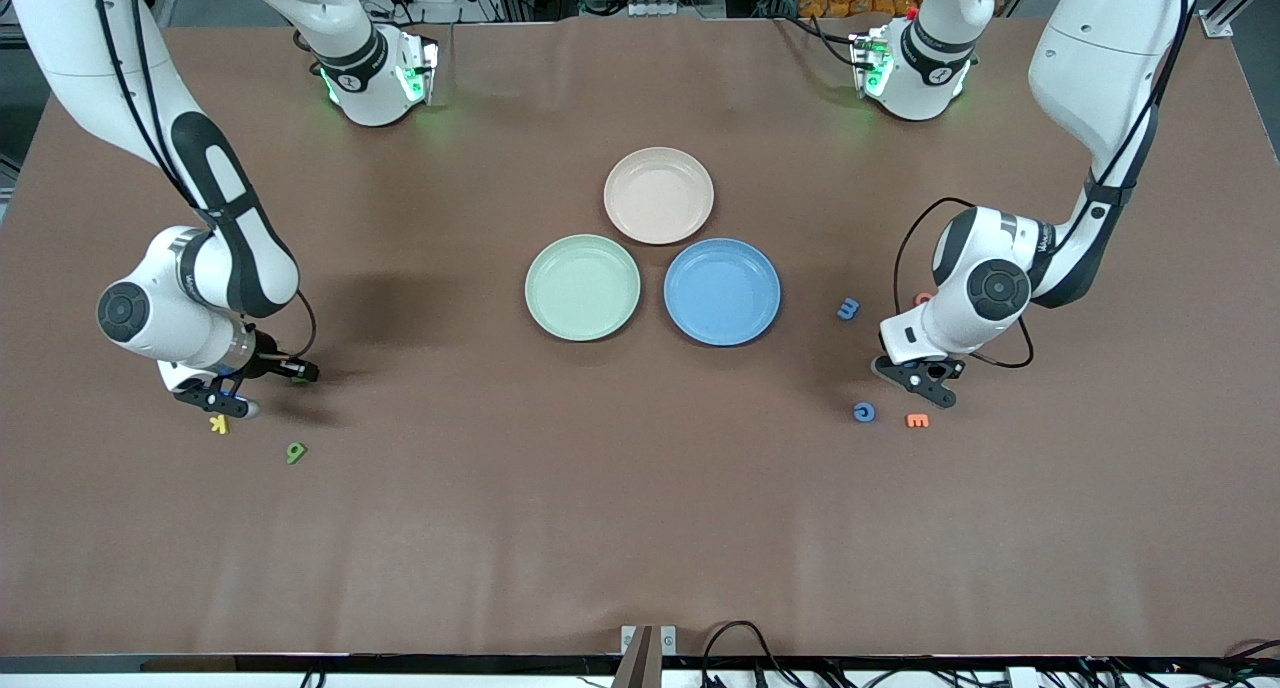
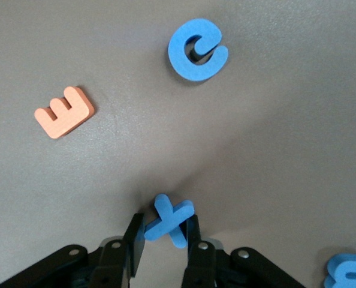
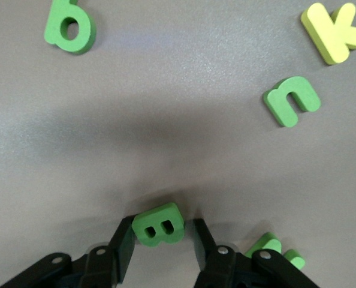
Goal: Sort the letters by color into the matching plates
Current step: 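Grasp the green B with the right gripper while the left gripper grasps blue x, then drop the green B on the green plate while the left gripper drops x on blue, then move the right gripper back to green letters while the left returns to blue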
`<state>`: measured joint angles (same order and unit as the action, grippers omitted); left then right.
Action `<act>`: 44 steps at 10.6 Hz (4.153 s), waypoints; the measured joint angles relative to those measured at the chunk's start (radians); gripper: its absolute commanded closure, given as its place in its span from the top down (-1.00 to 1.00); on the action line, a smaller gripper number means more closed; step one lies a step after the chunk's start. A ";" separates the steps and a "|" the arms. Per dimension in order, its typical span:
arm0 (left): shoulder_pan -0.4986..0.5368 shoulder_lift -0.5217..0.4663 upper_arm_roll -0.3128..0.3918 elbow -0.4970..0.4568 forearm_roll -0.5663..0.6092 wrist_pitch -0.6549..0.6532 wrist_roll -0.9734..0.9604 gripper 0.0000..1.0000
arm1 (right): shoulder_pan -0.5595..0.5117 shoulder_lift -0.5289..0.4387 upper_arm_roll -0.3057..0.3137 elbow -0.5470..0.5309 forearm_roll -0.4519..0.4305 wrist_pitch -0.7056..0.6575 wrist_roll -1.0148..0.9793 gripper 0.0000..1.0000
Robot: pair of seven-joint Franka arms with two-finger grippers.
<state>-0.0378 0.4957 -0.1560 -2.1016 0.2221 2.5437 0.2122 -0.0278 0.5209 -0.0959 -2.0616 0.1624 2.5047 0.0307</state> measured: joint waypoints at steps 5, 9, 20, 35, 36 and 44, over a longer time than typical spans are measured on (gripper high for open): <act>0.000 -0.009 -0.016 0.030 -0.002 0.004 -0.088 -1.00 | 0.000 -0.006 0.001 -0.004 -0.001 0.005 0.000 -0.90; -0.007 -0.036 -0.076 0.032 -0.022 -0.009 -0.218 -1.00 | 0.001 -0.009 0.002 -0.004 -0.001 0.010 0.000 -0.90; -0.064 -0.077 -0.363 0.032 -0.024 -0.176 -0.737 -1.00 | 0.339 -0.095 0.023 -0.002 0.004 -0.110 0.344 -0.89; -0.074 -0.047 -0.310 0.052 0.042 -0.181 -0.848 1.00 | 0.678 -0.126 0.135 0.018 0.096 -0.144 0.752 1.00; -0.043 -0.047 -0.309 0.051 0.043 -0.183 -0.816 1.00 | 0.656 -0.126 0.134 0.021 0.096 -0.147 0.750 1.00; 0.258 -0.048 -0.307 0.035 0.163 -0.188 -0.520 1.00 | 0.263 -0.121 0.110 0.066 0.034 -0.166 0.426 1.00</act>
<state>0.2198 0.4478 -0.4626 -2.0666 0.3851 2.3554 -0.3080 0.2347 0.3995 0.0140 -1.9961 0.1965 2.3390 0.4563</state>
